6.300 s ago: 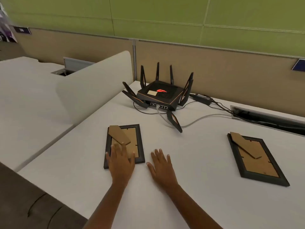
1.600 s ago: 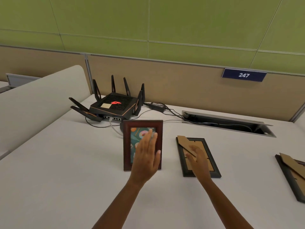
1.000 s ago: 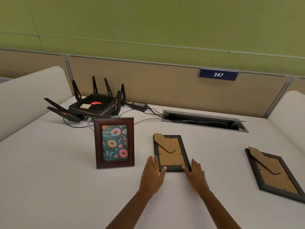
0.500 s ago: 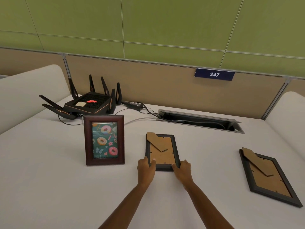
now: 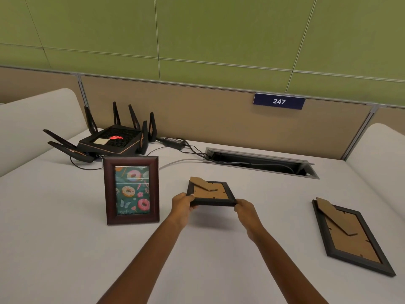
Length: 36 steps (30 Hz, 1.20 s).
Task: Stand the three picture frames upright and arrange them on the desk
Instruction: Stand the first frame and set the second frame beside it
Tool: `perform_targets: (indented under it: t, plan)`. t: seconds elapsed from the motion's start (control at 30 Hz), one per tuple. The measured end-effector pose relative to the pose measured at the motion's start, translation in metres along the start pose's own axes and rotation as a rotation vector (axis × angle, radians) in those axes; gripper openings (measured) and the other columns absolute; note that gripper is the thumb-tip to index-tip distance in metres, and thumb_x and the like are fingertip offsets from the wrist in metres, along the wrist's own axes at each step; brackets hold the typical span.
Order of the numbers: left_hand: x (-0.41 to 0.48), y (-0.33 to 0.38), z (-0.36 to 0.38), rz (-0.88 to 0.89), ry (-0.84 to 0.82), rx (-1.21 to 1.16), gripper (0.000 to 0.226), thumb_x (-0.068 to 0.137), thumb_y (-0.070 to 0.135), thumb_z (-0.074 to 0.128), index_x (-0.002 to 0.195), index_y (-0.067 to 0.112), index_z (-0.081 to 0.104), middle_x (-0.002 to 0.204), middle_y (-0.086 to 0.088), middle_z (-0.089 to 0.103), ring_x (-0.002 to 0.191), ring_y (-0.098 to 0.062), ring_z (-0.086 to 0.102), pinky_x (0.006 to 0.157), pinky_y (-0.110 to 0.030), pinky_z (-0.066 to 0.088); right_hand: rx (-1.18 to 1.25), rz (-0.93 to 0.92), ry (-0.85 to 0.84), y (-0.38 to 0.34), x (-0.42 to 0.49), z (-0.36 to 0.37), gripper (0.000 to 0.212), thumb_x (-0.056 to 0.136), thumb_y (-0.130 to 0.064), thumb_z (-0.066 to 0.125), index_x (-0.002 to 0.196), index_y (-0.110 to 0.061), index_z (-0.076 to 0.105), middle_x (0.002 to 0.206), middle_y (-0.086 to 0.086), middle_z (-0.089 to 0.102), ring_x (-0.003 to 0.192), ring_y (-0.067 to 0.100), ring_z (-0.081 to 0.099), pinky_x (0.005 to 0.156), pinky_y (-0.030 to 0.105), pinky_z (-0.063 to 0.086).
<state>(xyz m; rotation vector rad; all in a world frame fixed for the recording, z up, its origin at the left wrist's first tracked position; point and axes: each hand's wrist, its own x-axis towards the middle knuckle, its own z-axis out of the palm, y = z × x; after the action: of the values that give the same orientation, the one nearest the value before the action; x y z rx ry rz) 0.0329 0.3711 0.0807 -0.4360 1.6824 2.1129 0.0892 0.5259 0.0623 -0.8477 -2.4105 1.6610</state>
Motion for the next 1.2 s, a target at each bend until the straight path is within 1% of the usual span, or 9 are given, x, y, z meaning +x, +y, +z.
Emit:
perform_targets:
  t: [0.07, 0.17, 0.27, 0.37, 0.5, 0.63, 0.8, 1.07, 1.2]
  plan:
    - [0.001, 0.012, 0.001, 0.001, -0.011, -0.069, 0.011, 0.091, -0.007, 0.044, 0.091, -0.007, 0.055, 0.128, -0.032, 0.048, 0.123, -0.040, 0.047, 0.096, -0.041, 0.044, -0.031, -0.053, 0.003, -0.002, 0.001, -0.006, 0.038, 0.089, 0.002, 0.035, 0.124, -0.004, 0.050, 0.111, 0.013, 0.055, 0.094, 0.022, 0.050, 0.074, 0.026, 0.040]
    - [-0.004, 0.027, 0.002, -0.006, -0.053, -0.161, 0.027, 0.089, -0.010, 0.044, 0.115, -0.017, 0.049, 0.116, -0.028, 0.050, 0.117, -0.039, 0.049, 0.099, -0.044, 0.042, -0.074, -0.161, 0.019, -0.001, -0.001, -0.013, 0.044, 0.088, 0.007, 0.040, 0.130, -0.007, 0.043, 0.134, 0.015, 0.050, 0.120, 0.028, 0.049, 0.095, 0.032, 0.043]
    - [-0.015, 0.037, 0.002, -0.033, -0.154, -0.227, 0.012, 0.088, -0.010, 0.046, 0.081, -0.008, 0.055, 0.095, -0.022, 0.055, 0.103, -0.035, 0.051, 0.097, -0.045, 0.044, -0.177, -0.299, 0.060, 0.001, -0.001, -0.018, 0.054, 0.087, 0.007, 0.048, 0.137, -0.009, 0.032, 0.144, 0.015, 0.039, 0.132, 0.030, 0.039, 0.107, 0.038, 0.035]
    - [-0.029, 0.048, 0.004, -0.045, -0.229, -0.209, 0.011, 0.088, -0.005, 0.051, 0.077, -0.002, 0.054, 0.095, -0.022, 0.055, 0.100, -0.035, 0.055, 0.089, -0.044, 0.046, -0.190, -0.460, 0.140, -0.002, -0.001, -0.026, 0.058, 0.086, 0.004, 0.054, 0.138, -0.004, 0.030, 0.147, 0.016, 0.034, 0.135, 0.030, 0.034, 0.110, 0.037, 0.029]
    - [-0.043, 0.062, 0.010, -0.054, -0.286, -0.189, 0.008, 0.088, -0.001, 0.054, 0.080, 0.000, 0.053, 0.112, -0.026, 0.049, 0.082, -0.032, 0.061, 0.084, -0.042, 0.048, -0.087, -0.632, 0.208, -0.006, -0.003, -0.043, 0.040, 0.083, 0.004, 0.057, 0.122, -0.002, 0.049, 0.129, 0.017, 0.053, 0.123, 0.028, 0.047, 0.104, 0.031, 0.034]
    - [-0.053, 0.072, 0.016, 0.045, -0.335, -0.167, 0.015, 0.091, 0.002, 0.050, 0.076, 0.001, 0.053, 0.103, -0.023, 0.053, 0.078, -0.028, 0.060, 0.081, -0.041, 0.049, 0.012, -0.690, 0.261, -0.010, -0.010, -0.048, 0.025, 0.083, -0.001, 0.059, 0.091, -0.024, 0.054, 0.097, 0.003, 0.061, 0.089, 0.001, 0.056, 0.094, 0.020, 0.039]
    - [-0.054, 0.080, 0.020, 0.216, -0.352, 0.121, 0.032, 0.097, 0.025, 0.039, 0.087, 0.002, 0.057, 0.079, -0.014, 0.060, 0.069, -0.022, 0.060, 0.056, -0.024, 0.057, 0.169, -0.696, 0.333, -0.013, -0.009, -0.049, 0.020, 0.084, -0.002, 0.059, 0.082, -0.021, 0.052, 0.079, -0.008, 0.059, 0.079, 0.010, 0.055, 0.067, 0.004, 0.040]
    - [-0.037, 0.064, 0.017, 0.366, -0.203, 0.412, 0.067, 0.096, 0.048, 0.010, 0.101, 0.008, 0.063, 0.092, -0.008, 0.059, 0.090, -0.021, 0.052, 0.073, -0.029, 0.043, 0.485, -0.558, 0.208, -0.017, -0.009, -0.046, 0.017, 0.088, -0.008, 0.053, 0.097, -0.022, 0.051, 0.096, -0.005, 0.062, 0.089, 0.012, 0.062, 0.064, 0.013, 0.056]
    - [-0.031, 0.048, 0.014, 0.297, -0.204, 0.480, 0.077, 0.094, 0.051, 0.004, 0.112, 0.002, 0.061, 0.107, -0.012, 0.058, 0.102, -0.023, 0.051, 0.091, -0.038, 0.040, 0.559, -0.440, 0.157, -0.021, -0.011, -0.040, 0.023, 0.090, -0.011, 0.050, 0.113, -0.013, 0.049, 0.111, 0.005, 0.059, 0.099, 0.023, 0.060, 0.080, 0.035, 0.054]
